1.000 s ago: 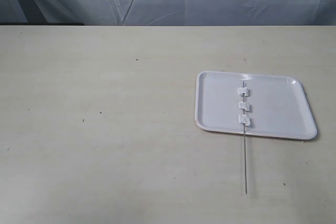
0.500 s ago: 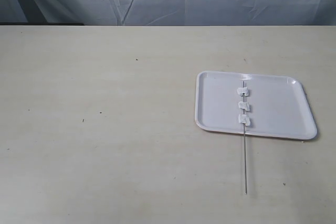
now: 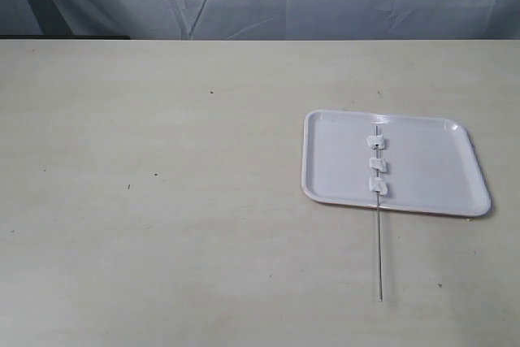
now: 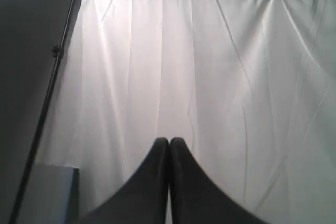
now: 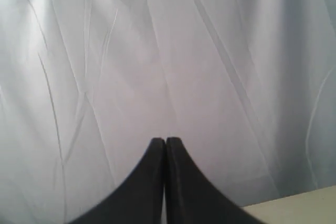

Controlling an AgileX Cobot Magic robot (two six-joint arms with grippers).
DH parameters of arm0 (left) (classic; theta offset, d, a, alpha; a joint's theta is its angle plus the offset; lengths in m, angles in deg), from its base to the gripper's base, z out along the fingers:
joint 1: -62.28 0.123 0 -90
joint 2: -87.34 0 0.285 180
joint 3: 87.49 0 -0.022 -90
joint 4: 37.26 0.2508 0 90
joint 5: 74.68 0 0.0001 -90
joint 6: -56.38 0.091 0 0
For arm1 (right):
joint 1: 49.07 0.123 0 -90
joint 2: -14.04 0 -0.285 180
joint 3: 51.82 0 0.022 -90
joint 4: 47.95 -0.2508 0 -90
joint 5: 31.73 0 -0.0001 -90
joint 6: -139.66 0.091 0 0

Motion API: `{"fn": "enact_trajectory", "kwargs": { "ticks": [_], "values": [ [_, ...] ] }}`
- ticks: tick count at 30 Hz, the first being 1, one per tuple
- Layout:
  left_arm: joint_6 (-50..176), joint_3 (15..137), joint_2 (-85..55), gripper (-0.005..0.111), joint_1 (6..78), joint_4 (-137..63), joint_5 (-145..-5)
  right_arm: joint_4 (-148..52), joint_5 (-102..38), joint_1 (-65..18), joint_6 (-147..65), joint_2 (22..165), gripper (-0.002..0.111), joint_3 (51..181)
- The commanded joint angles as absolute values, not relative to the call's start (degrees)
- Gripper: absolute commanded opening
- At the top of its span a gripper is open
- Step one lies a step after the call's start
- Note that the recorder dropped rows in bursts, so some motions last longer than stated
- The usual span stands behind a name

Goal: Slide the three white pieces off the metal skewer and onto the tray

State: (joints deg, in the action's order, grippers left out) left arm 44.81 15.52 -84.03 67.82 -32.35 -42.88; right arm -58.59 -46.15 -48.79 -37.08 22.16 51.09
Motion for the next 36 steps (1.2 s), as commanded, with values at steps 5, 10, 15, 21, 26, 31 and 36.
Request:
{"fn": "enact_trajectory", "kwargs": {
  "ticks": [5, 10, 15, 21, 26, 31, 36],
  "values": [
    [30.7, 35.8, -77.7, 0.000, 67.9, -9.3, -46.1, -55.5, -50.6, -49.1, -28.2, 21.8, 0.000, 63.4],
    [9.9, 59.5, -49.9, 0.000, 62.2, 8.7, -58.0, -49.4, -23.8, -48.4, -28.3, 42.6, 0.006, 90.8],
    [-53.3, 67.0, -23.3, 0.006, 54.7, 62.7, -35.0, -54.4, 5.4, -43.7, -34.7, 67.3, 0.042, 101.3],
    [-50.8, 67.1, -9.2, 0.017, 51.2, 62.7, -29.2, -73.5, 15.9, -43.6, -42.6, 85.4, 0.048, 101.3],
    [-49.4, 67.1, -4.6, 0.047, 50.8, 62.7, -32.4, -76.9, 15.8, -43.6, -43.4, 91.2, 0.049, 101.3],
    [-51.2, 67.0, -0.1, 0.049, 50.8, 62.7, -30.9, -76.5, 15.0, -42.9, -44.4, 95.8, 0.049, 99.9],
    [-51.4, 67.0, 6.0, 0.049, 48.1, 62.7, -31.4, -76.9, 7.2, -37.8, -44.7, 100.8, 0.049, 96.0]
  ]
}}
